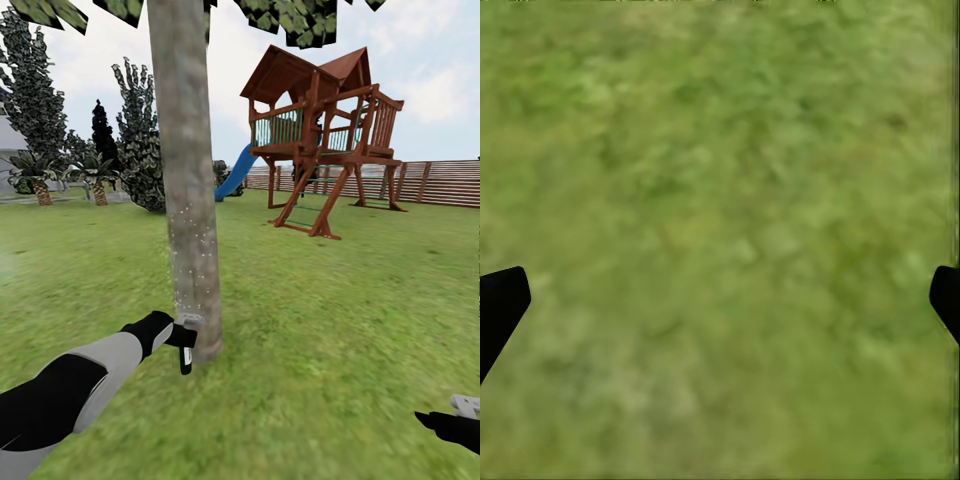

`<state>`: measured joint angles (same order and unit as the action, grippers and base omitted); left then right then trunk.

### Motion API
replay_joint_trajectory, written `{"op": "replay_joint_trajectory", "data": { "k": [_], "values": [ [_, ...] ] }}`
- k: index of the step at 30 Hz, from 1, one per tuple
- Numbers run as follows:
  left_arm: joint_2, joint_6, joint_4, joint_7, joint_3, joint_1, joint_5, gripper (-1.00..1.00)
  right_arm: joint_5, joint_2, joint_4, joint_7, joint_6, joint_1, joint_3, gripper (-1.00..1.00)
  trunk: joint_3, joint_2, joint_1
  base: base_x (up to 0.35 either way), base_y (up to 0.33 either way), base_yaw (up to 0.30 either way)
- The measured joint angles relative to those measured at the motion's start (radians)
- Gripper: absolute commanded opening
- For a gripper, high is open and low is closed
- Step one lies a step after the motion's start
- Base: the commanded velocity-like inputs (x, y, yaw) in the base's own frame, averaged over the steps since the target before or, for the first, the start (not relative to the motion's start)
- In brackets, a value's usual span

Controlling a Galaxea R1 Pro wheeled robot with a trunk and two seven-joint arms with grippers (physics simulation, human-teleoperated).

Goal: In the garden, pick up the pesticide atomizer on the floor and spray pesticide onto both trees until each tree trunk is fully covered.

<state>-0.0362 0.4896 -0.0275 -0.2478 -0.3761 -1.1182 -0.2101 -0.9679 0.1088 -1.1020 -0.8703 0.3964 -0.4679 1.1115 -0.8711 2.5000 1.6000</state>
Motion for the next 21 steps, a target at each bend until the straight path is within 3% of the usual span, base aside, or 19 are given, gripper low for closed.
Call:
{"op": "replay_joint_trajectory", "data": {
  "k": [3,11,21],
  "values": [
    [-0.003,0.0,0.0,0.0,0.0,0.0,0.0,-1.0,0.0,0.0,0.0,-0.001,0.001,0.0,0.001,1.0,0.0,0.0,0.0,0.0,-0.322,0.095],
    [-0.011,0.001,0.0,0.001,0.0,0.0,0.0,-1.0,0.0,-0.001,-0.001,-0.001,0.001,0.0,0.001,1.0,0.0,0.0,0.0,0.011,-0.322,0.269],
    [-0.012,0.0,0.0,0.001,0.0,0.0,-0.001,-1.0,0.0,-0.001,-0.001,-0.001,0.001,0.0,0.001,1.0,0.0,0.0,0.0,0.153,-0.308,0.234]
  ]
}}
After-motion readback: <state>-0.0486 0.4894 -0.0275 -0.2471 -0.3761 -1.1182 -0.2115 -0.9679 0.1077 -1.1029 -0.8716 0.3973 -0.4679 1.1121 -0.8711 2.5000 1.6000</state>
